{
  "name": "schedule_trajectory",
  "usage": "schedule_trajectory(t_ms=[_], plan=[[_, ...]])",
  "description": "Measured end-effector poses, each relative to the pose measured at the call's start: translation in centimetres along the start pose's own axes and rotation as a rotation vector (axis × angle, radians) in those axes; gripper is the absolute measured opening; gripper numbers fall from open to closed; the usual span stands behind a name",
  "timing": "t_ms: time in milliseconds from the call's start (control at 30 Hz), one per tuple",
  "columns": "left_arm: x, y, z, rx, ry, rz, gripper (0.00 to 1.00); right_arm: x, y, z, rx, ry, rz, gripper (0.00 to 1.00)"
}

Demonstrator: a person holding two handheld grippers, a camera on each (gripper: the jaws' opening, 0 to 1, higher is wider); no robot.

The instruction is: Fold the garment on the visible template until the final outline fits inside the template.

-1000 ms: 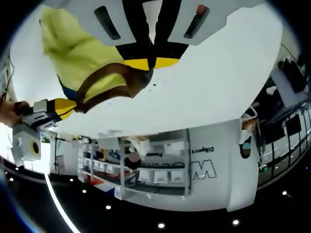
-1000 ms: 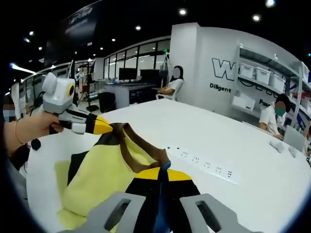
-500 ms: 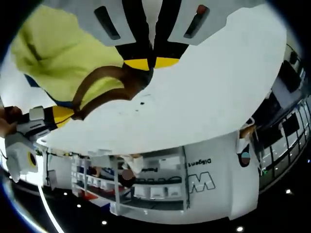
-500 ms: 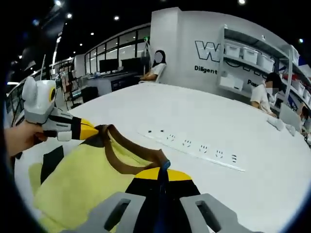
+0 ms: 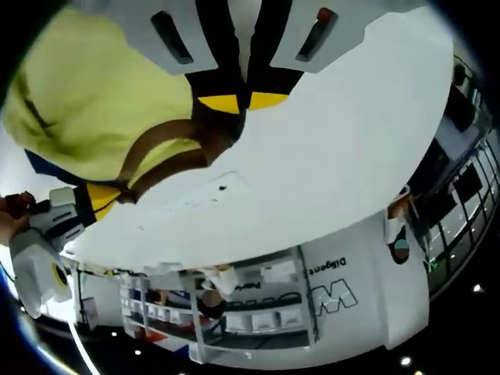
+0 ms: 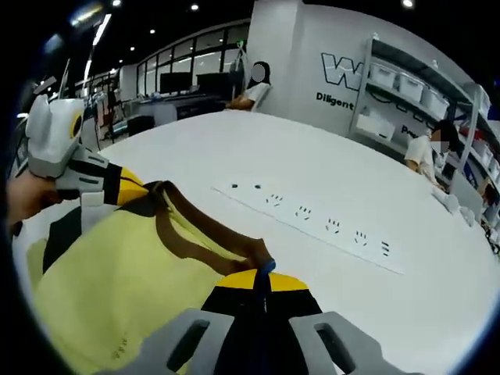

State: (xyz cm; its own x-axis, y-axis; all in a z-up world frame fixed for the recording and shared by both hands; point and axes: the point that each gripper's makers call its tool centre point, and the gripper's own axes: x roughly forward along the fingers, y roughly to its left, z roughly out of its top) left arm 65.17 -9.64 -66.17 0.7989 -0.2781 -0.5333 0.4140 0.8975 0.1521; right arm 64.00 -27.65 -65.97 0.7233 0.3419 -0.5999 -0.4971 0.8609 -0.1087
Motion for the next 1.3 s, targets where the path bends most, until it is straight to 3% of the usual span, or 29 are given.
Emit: schedule_trajectory(t_ms=[133,200,267,367,667,800,933,1133,1300], plan=[[-0.1,0.7,-0.2,-0.017,0.003,0.013,0.05,0.3,-0.2,-0.2,-0.005,0.017,-0.008,0.00],[-0.4,1.0,-0.2,-0.059,0.006,0.025,0.13,0.1,-0.4,0.7,0.031,-0.042,-0.023,0.00],[-1.0,1.2,0.0,-0.110,-0.003,0.016,0.22,-0.4,-0.9,1.5,0.063,-0.087,-0.038,0.10],[-2.0,1.4,0.2,-0.086,0.001,0.018,0.31,-1.3,-1.3,2.1,0.128,-0.109,-0.039,0.26],[-4.6,0.6,0.0,-0.065,0.016,-0.003,0.56,-3.4,0.3,2.5,0.229,-0.116,0.027,0.51],[-5.9,-0.2,0.6,-0.061,-0.006,-0.027,0.73,-4.3,1.0,2.4,0.259,-0.116,0.049,0.67],[-7.1,-0.7,1.1,-0.060,-0.033,-0.051,0.85,-5.4,1.6,2.4,0.277,-0.118,0.067,0.76],[-9.2,-1.4,1.1,-0.041,-0.039,-0.075,0.94,-7.2,2.5,2.8,0.316,-0.130,0.133,0.88],[-10.7,-1.8,0.2,-0.015,-0.025,-0.095,0.97,-8.3,2.9,2.9,0.294,-0.123,0.152,0.91]])
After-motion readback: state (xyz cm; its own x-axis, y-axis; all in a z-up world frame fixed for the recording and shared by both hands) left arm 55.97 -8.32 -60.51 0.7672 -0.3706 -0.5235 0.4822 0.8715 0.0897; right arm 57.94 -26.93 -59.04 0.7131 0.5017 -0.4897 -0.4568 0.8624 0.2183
